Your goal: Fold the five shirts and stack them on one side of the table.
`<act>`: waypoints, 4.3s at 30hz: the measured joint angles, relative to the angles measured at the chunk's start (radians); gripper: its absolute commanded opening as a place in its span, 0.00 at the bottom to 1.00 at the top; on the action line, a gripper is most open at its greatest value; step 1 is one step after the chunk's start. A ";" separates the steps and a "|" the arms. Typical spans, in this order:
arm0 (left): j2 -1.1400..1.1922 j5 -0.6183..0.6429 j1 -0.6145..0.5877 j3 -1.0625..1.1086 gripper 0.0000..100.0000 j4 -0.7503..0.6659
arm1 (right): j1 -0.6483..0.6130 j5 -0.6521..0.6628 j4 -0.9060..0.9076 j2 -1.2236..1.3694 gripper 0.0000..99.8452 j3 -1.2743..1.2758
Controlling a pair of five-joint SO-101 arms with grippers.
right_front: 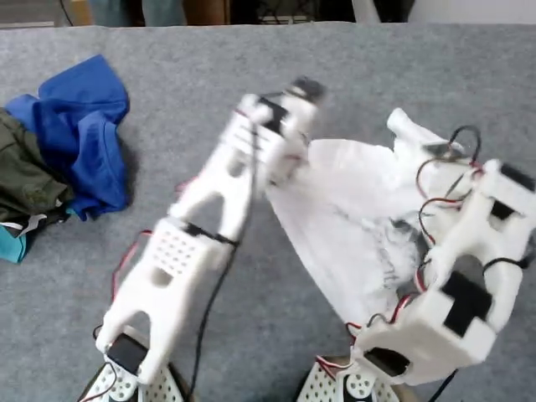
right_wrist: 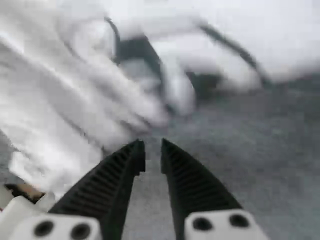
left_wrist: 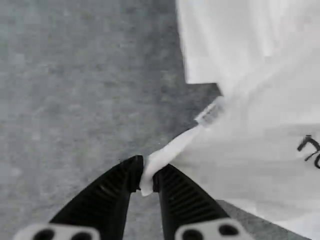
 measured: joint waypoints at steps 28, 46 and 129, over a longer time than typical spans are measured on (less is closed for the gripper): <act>-1.008 -0.315 -0.931 1.547 0.03 -0.439 | -0.738 -0.261 -0.083 0.377 0.14 -0.367; -1.011 -0.278 -0.928 1.602 0.03 -0.512 | -0.532 -0.192 0.276 0.683 0.01 -0.747; -1.023 -1.114 -0.916 1.749 0.03 -0.362 | -0.410 0.086 0.273 0.170 0.15 -0.400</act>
